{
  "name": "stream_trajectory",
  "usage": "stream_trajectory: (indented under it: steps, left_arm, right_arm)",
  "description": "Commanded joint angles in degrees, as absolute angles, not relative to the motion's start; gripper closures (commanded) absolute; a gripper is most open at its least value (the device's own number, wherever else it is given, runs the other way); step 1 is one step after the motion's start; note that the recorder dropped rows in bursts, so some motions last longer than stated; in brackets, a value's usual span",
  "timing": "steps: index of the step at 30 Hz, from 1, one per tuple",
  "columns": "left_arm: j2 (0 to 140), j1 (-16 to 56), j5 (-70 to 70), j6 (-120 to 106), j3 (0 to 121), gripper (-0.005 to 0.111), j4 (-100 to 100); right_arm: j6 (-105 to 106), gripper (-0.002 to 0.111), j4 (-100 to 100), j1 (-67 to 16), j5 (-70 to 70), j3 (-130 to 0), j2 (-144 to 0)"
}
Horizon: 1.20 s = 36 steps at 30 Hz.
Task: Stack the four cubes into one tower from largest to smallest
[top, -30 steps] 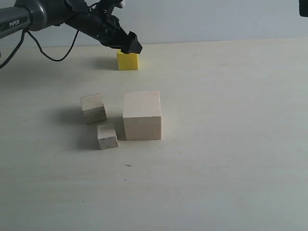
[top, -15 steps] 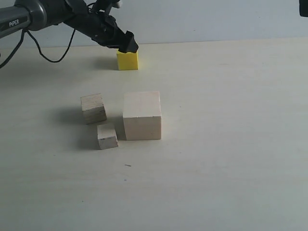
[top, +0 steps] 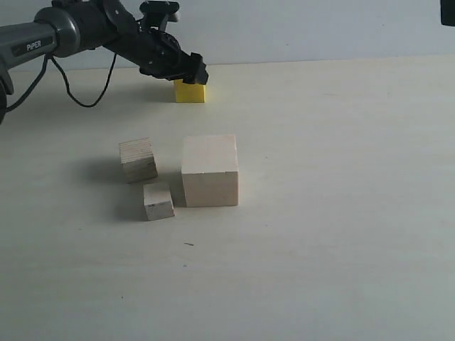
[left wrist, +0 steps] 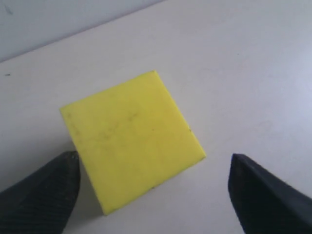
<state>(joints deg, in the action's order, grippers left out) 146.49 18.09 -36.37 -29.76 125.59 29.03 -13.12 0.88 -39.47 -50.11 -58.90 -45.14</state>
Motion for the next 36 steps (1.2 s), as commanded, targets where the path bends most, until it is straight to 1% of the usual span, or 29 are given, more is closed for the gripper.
stream_trajectory:
  steps: [1, 6, 7, 8, 9, 10, 11, 12, 13, 14, 23, 31, 36]
  left_arm:
    - [146.5, 18.4, -34.3, -29.3, 125.5, 0.029, 28.3]
    - [146.5, 18.4, -34.3, -28.2, 125.5, 0.030, 28.2]
    - [146.5, 18.4, -34.6, -27.7, 125.5, 0.032, 28.2]
    - [146.5, 18.4, -35.4, -26.5, 125.5, 0.041, 28.2]
    - [146.5, 18.4, -36.7, -26.4, 125.5, 0.055, 28.2]
    - [146.5, 18.4, -37.4, -26.4, 125.5, 0.064, 28.2]
    - [146.5, 18.4, -38.9, -26.4, 125.5, 0.079, 28.2]
    - [146.5, 18.4, -39.6, -26.4, 125.5, 0.087, 28.2]
    - [146.5, 18.4, -41.2, -26.4, 125.5, 0.104, 27.9]
    - [146.5, 18.4, -41.4, -26.6, 125.5, 0.107, 27.5]
    - [143.9, 18.4, -44.8, -26.6, 125.5, 0.107, 26.6]
    - [140.2, 18.4, -40.2, -27.0, 125.5, 0.107, 26.2]
    - [140.2, 18.2, -43.6, -26.6, 125.5, 0.107, 23.0]
  right_arm:
    - [-13.1, 0.108, 1.1, -39.3, -49.4, -58.7, -45.0]
    - [-13.1, 0.108, 1.1, -39.3, -49.6, -58.7, -45.0]
    - [-13.1, 0.108, 1.3, -39.3, -49.7, -58.7, -45.0]
    - [-13.1, 0.108, 1.5, -39.3, -49.7, -58.7, -45.0]
    - [-13.1, 0.108, 1.5, -39.3, -49.8, -58.7, -45.0]
    - [-13.1, 0.108, 1.5, -39.3, -49.8, -58.7, -45.0]
    - [-13.1, 0.108, 1.5, -39.3, -49.8, -58.7, -45.0]
    - [-13.1, 0.108, 1.5, -39.3, -49.8, -58.7, -45.0]
    - [-13.1, 0.108, 1.5, -39.3, -49.8, -58.7, -45.0]
    - [-13.1, 0.108, 1.5, -39.3, -49.8, -58.7, -45.0]
    - [-13.1, 0.108, 1.5, -39.3, -49.8, -58.7, -45.0]
    - [-13.1, 0.108, 1.5, -39.3, -49.9, -58.7, -45.0]
    - [-16.2, 0.108, -4.2, -39.3, -51.4, -58.7, -45.4]
